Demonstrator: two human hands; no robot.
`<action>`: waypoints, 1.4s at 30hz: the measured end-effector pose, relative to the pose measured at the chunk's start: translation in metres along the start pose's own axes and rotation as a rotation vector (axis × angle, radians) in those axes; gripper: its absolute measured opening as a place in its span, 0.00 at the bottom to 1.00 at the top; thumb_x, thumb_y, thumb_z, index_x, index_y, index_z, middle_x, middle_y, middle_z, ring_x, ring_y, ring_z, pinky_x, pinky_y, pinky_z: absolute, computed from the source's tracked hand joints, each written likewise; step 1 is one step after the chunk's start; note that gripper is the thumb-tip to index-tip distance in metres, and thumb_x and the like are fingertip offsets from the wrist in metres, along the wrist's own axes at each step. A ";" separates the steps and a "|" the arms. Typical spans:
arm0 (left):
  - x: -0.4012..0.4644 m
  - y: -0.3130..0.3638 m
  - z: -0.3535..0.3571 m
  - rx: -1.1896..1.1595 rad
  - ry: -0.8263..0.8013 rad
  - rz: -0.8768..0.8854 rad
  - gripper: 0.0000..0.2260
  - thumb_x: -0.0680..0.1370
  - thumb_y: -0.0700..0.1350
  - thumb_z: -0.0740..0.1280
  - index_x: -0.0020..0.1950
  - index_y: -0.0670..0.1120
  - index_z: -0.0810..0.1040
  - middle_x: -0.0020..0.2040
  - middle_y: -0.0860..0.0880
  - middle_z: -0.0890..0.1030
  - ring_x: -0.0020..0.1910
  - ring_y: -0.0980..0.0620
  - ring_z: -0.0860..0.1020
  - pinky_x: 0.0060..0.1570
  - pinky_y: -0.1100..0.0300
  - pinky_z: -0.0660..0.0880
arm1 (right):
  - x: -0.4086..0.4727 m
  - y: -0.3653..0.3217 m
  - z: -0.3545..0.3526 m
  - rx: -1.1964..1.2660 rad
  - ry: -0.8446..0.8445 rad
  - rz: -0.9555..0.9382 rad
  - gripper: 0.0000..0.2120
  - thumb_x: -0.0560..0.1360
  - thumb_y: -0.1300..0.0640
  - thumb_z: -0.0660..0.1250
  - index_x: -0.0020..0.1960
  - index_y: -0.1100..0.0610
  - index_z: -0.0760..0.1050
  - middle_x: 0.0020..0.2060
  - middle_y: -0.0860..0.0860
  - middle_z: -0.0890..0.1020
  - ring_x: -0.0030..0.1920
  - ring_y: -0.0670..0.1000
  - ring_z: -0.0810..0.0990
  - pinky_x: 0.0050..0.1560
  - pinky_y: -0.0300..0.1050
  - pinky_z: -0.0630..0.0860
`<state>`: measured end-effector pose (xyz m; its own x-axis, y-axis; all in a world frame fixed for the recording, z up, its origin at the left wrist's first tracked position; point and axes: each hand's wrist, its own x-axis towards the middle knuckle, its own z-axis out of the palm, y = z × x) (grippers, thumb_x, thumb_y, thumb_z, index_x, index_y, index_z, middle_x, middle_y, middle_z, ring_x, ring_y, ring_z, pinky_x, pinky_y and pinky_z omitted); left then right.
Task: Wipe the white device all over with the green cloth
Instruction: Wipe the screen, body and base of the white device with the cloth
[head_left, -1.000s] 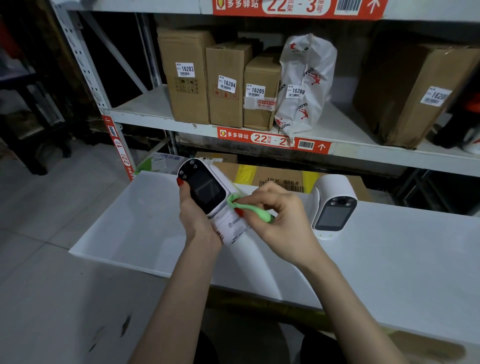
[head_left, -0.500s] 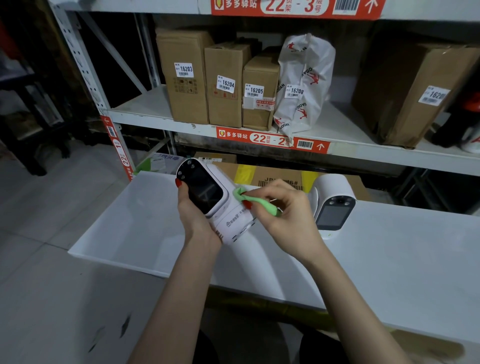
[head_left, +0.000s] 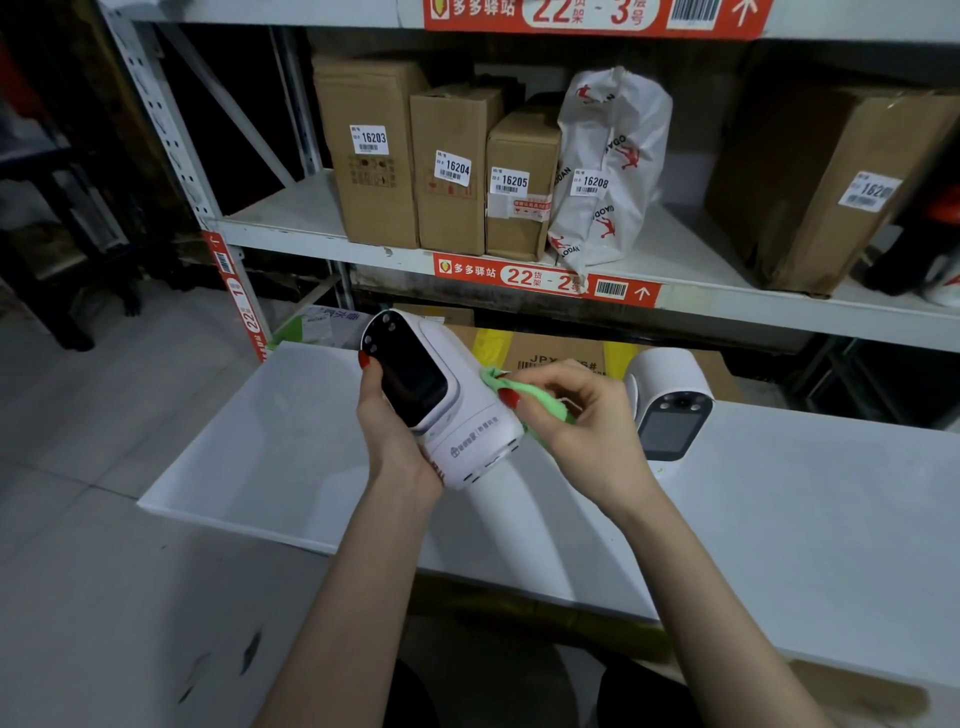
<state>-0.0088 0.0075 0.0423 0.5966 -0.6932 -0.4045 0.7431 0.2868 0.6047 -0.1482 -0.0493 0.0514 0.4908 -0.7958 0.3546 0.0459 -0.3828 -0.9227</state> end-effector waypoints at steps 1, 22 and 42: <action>0.000 0.000 0.000 0.001 0.001 -0.006 0.21 0.78 0.62 0.62 0.58 0.48 0.82 0.46 0.45 0.85 0.41 0.45 0.83 0.43 0.53 0.81 | 0.000 -0.001 -0.001 0.006 -0.018 -0.010 0.09 0.72 0.67 0.72 0.48 0.55 0.84 0.45 0.57 0.81 0.46 0.56 0.80 0.49 0.45 0.75; -0.001 0.000 -0.003 0.048 -0.087 -0.075 0.20 0.77 0.63 0.63 0.49 0.49 0.84 0.42 0.45 0.86 0.42 0.43 0.83 0.55 0.46 0.76 | 0.000 0.001 -0.007 0.007 0.025 0.146 0.03 0.75 0.63 0.70 0.45 0.58 0.82 0.41 0.53 0.84 0.41 0.51 0.78 0.41 0.39 0.74; -0.001 0.002 -0.003 -0.012 -0.152 -0.087 0.22 0.77 0.63 0.63 0.44 0.47 0.87 0.50 0.43 0.85 0.57 0.38 0.80 0.65 0.41 0.72 | -0.005 0.007 -0.006 -0.008 -0.163 0.407 0.08 0.77 0.67 0.63 0.44 0.63 0.80 0.35 0.59 0.79 0.31 0.46 0.75 0.29 0.31 0.67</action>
<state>-0.0071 0.0110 0.0415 0.4779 -0.8073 -0.3463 0.7939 0.2282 0.5635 -0.1558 -0.0509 0.0445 0.5984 -0.7984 -0.0672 -0.1860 -0.0568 -0.9809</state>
